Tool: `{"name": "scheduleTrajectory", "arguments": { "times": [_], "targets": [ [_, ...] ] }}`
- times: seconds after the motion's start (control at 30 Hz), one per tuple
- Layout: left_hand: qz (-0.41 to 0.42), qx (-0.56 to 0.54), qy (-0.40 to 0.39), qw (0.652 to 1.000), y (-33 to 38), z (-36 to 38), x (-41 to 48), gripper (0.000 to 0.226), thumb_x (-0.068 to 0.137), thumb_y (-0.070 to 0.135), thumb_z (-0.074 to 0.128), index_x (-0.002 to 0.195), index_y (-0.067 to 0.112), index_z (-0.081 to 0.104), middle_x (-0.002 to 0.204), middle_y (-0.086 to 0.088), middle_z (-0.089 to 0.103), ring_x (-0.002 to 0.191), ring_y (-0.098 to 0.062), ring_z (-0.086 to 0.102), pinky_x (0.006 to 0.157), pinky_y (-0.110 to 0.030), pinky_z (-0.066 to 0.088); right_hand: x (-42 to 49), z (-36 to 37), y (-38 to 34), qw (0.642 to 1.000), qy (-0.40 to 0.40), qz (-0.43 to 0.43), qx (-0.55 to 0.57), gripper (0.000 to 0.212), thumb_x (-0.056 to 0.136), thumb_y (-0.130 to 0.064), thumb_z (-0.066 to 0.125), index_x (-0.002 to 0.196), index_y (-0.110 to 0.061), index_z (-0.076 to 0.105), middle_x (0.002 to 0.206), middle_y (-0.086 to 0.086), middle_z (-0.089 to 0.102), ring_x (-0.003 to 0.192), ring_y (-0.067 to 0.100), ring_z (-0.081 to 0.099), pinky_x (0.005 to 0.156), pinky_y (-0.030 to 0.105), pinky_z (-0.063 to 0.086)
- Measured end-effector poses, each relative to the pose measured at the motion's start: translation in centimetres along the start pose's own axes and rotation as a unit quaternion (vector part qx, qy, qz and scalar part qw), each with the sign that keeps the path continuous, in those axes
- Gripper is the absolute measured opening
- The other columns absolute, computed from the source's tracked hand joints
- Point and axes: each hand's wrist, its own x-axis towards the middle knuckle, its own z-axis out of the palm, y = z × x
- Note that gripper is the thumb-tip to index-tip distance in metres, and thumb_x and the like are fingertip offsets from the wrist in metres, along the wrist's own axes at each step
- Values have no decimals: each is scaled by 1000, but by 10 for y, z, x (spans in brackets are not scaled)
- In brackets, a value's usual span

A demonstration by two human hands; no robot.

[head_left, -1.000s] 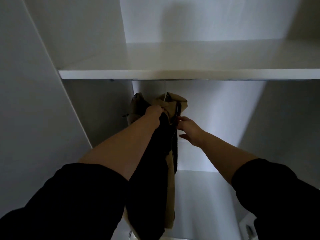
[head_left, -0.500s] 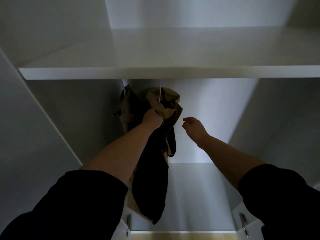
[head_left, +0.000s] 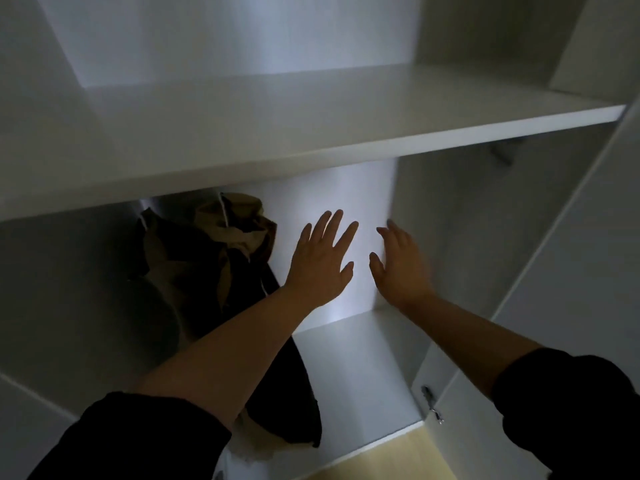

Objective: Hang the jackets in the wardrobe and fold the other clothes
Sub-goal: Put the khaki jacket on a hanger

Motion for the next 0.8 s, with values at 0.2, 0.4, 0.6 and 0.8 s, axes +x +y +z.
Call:
{"name": "scheduleTrajectory", "arguments": {
  "times": [0.2,0.4,0.6,0.8],
  "targets": [
    [83,-15,37,996,123,-22,14,78,89,47,50,151,20,12,158,-12,8,145,-31,6,115,-48,10,-79,-103,72,989,82,73,-99,53,94,-26,49,141,-5,38,152,15,29,140,31,26,116,43,17],
    [192,-123,68,971,285,-70,-9,74,84,39,57,148,15,28,155,-14,21,143,-32,19,110,-52,23,-212,-220,129,970,177,118,-113,49,90,-18,54,134,0,45,145,20,38,135,36,35,111,45,26],
    [336,-188,118,915,483,-117,-80,66,85,33,51,142,4,38,148,-20,34,136,-38,34,106,-54,30,-393,-337,186,938,259,161,-167,44,87,-17,49,127,1,52,138,19,48,128,37,43,107,45,31],
    [416,-230,88,875,681,-159,-158,68,92,39,47,149,11,21,157,-15,14,145,-32,12,114,-48,14,-570,-435,241,878,288,287,-255,45,93,-22,49,135,-5,45,145,15,41,135,32,35,112,42,24]
  ]
}}
